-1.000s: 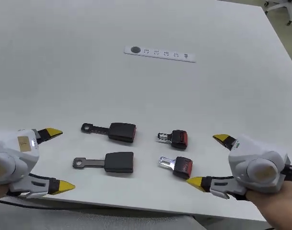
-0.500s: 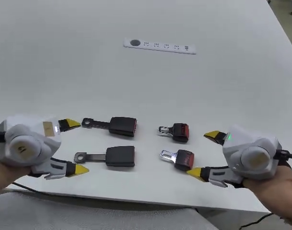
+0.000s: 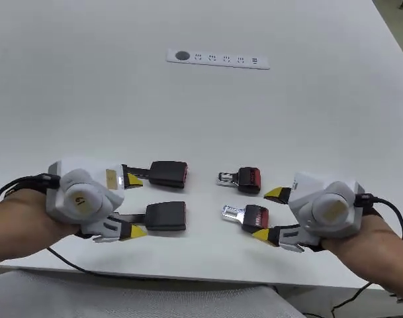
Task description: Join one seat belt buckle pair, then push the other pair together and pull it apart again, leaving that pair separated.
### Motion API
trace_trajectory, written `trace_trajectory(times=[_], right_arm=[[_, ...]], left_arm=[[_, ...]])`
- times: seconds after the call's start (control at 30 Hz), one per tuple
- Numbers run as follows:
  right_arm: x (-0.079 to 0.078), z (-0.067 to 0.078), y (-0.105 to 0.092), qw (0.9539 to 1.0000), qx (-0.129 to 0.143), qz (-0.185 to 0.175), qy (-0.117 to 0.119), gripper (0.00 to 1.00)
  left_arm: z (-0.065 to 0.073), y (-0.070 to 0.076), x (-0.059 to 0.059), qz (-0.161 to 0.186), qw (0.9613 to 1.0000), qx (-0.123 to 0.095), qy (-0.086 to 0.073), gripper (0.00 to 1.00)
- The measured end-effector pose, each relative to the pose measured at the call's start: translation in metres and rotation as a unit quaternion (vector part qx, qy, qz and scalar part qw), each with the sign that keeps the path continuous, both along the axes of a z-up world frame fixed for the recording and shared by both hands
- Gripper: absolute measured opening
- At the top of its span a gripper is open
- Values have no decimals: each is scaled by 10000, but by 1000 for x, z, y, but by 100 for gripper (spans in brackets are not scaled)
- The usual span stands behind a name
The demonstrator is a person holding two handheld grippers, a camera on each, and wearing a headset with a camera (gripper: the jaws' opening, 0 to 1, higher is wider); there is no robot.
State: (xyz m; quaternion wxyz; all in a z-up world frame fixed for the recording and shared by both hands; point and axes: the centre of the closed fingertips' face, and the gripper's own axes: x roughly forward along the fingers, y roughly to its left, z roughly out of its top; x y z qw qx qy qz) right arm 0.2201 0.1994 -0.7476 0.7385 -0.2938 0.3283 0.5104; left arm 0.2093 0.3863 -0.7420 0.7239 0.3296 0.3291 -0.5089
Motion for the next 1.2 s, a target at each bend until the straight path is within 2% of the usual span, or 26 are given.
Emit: trace_trajectory(times=[0.07, 0.13, 0.23, 0.37, 0.43, 0.6, 0.8, 0.9, 0.97, 1.0, 1.03, 1.2], right_arm=[[0, -8, 2, 9999, -23, 84, 57, 46], [1, -8, 3, 9999, -48, 119, 51, 45], [1, -12, 6, 9997, -49, 180, 144, 42], [3, -19, 5, 9993, -101, 224, 266, 40], [4, -23, 3, 9990, -145, 260, 320, 40], [3, -32, 0, 9982, -158, 286, 509, 39], [-3, -33, 3, 9966, -217, 445, 655, 34], [0, -30, 4, 9969, -177, 510, 580, 34], [4, -31, 5, 9969, -141, 526, 564, 34], [5, -31, 5, 9969, -117, 532, 566, 34], [5, -32, 5, 9969, -105, 542, 568, 34], [4, -33, 4, 9956, -99, 753, 557, 34]], left_arm=[[-5, -4, 1, -68, 10000, 12, 9, 49], [-9, -10, 2, -119, 9999, -4, 50, 48], [-17, -14, 2, -293, 9995, 84, 78, 47], [-17, -21, 4, -334, 9994, 8, 119, 47], [-21, -23, 4, -426, 9990, 38, 142, 46], [-25, -27, 4, -460, 9984, -36, 330, 43], [-29, -27, 5, -539, 9975, -8, 465, 40], [-32, -27, 4, -576, 9969, 1, 532, 38], [-36, -27, 2, -676, 9962, 85, 539, 36], [-36, -31, 3, -713, 9958, -24, 566, 35], [-37, -28, 4, -686, 9960, 70, 576, 35], [-37, -30, 3, -743, 9954, 85, 600, 35]])
